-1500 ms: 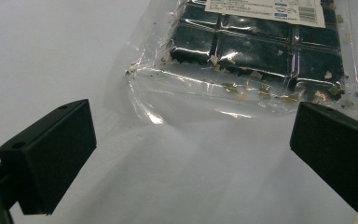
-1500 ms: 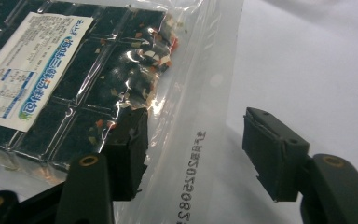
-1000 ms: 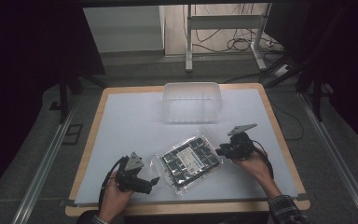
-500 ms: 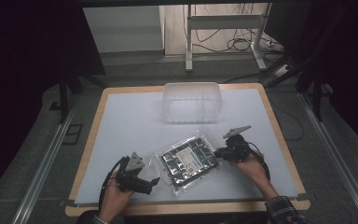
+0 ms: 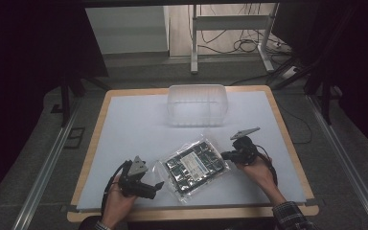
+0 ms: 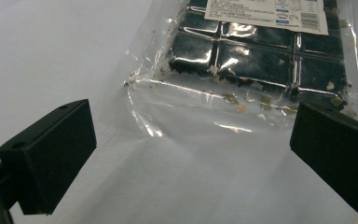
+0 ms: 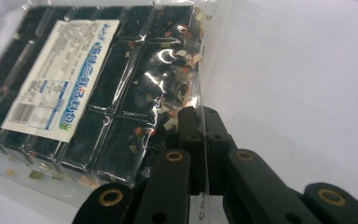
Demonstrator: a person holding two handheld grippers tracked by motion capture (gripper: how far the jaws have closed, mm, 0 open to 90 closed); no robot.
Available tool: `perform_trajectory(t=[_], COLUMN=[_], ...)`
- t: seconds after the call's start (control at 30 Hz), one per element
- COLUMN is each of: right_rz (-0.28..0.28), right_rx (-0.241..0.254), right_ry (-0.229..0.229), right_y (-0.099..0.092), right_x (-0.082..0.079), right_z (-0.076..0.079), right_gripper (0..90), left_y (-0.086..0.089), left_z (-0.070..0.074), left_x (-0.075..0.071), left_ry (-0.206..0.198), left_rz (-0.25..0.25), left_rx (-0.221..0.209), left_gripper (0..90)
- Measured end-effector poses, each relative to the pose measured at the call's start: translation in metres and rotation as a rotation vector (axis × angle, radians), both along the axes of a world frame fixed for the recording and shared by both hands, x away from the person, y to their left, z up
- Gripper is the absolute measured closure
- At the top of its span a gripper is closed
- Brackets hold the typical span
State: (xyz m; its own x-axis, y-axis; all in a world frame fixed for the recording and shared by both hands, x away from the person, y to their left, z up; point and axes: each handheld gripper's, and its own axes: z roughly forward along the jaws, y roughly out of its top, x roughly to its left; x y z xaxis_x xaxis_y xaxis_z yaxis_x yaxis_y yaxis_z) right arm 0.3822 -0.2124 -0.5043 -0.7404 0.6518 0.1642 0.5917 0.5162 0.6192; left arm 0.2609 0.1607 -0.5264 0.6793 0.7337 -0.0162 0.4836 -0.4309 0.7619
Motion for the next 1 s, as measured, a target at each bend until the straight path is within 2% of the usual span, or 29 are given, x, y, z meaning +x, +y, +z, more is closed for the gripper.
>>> perform_trajectory(t=[0.07, 0.1, 0.17, 0.33, 0.4, 0.5, 0.53, 0.7, 0.87, 0.9, 1.0], right_rz=[0.004, 0.007, 0.01, 0.017, 0.028, 0.034, 0.037, 0.041, 0.056, 0.056, 0.07], right_rx=[0.017, 0.045, 0.069, 0.102, 0.134, 0.152, 0.174, 0.201, 0.237, 0.237, 0.255], right_ry=[-0.003, -0.003, -0.002, -0.002, -0.006, -0.012, -0.013, -0.01, -0.021, -0.021, -0.041], right_y=[-0.001, -0.002, -0.003, -0.005, -0.006, -0.007, -0.008, -0.008, -0.006, -0.006, -0.004], right_x=[-0.001, -0.002, -0.003, -0.005, -0.007, -0.008, -0.01, -0.01, -0.011, -0.011, -0.012], right_z=[0.004, 0.009, 0.014, 0.023, 0.031, 0.036, 0.04, 0.048, 0.069, 0.069, 0.084], right_gripper=[88.9, 88.9, 88.9, 88.8, 88.7, 88.7, 88.7, 88.8, 88.9, 88.9, 88.9], left_y=[0.0, 0.001, 0.001, 0.001, 0.002, 0.004, 0.004, 0.004, 0.003, 0.004, 0.004], left_z=[0.0, 0.001, 0.001, 0.003, 0.005, 0.008, 0.008, 0.007, 0.005, 0.006, 0.006], left_x=[0.0, 0.0, -0.001, -0.001, -0.001, -0.002, -0.002, -0.002, -0.001, -0.001, -0.001], left_ry=[-0.002, -0.006, -0.009, -0.011, -0.009, -0.018, -0.016, -0.031, -0.036, -0.041, -0.052], left_rz=[-0.002, -0.001, -0.003, -0.017, -0.028, -0.028, -0.026, -0.029, -0.036, -0.035, -0.036], left_rx=[-0.002, -0.002, -0.006, -0.024, -0.05, -0.071, -0.072, -0.062, -0.06, -0.061, -0.068], left_gripper=[0.0, 0.0, 0.0, 0.0, 0.0, 0.0, 0.1, 0.3, 0.0, 0.0, 0.0])
